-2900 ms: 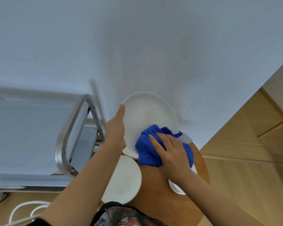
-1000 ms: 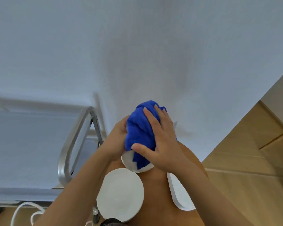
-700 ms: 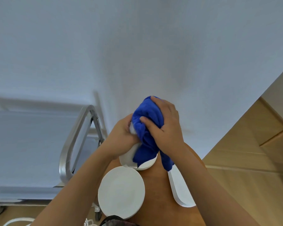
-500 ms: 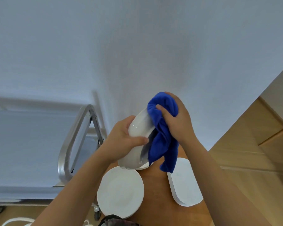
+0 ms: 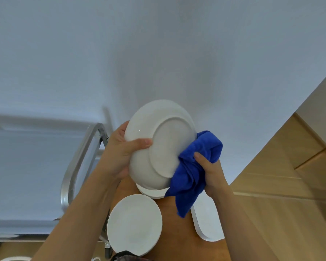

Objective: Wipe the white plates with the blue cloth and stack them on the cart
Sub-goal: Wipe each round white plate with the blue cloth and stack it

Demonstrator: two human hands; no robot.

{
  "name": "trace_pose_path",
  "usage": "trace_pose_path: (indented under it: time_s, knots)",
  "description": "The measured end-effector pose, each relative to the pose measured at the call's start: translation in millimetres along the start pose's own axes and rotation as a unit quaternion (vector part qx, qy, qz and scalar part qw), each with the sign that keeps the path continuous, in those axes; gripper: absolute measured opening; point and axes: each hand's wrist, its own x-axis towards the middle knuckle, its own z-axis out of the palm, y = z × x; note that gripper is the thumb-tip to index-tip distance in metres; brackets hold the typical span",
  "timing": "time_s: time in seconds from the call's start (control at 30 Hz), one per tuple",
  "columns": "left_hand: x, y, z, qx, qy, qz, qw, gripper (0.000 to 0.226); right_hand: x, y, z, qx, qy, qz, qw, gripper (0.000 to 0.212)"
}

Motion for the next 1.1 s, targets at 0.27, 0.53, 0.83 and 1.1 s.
trace_pose_path:
  time_s: [0.27,0.53,0.83,1.1]
  knots:
    - [-9,-25,26,-0.020,0.074,-0.016,0.997,0.059,-14,9,7,0.124,0.031,0.106,0.986,0.053]
    - [1,4,-3,-0.049,-0.056,-0.242,0.968,0.042,-5,-22,-27,-0.011,-0.024,0.018,0.999,0.052]
    - [-4,-27,21,-0.044,0.052,-0.166,0.984,0.034,-23,-5,8,-0.063,0.111,0.013,0.992,0.038]
    - [-8,-45,42,0.084,0.055,-0.086,0.991,0.018,-43,3,50,-0.075,0.104,0.004,0.992,0.041]
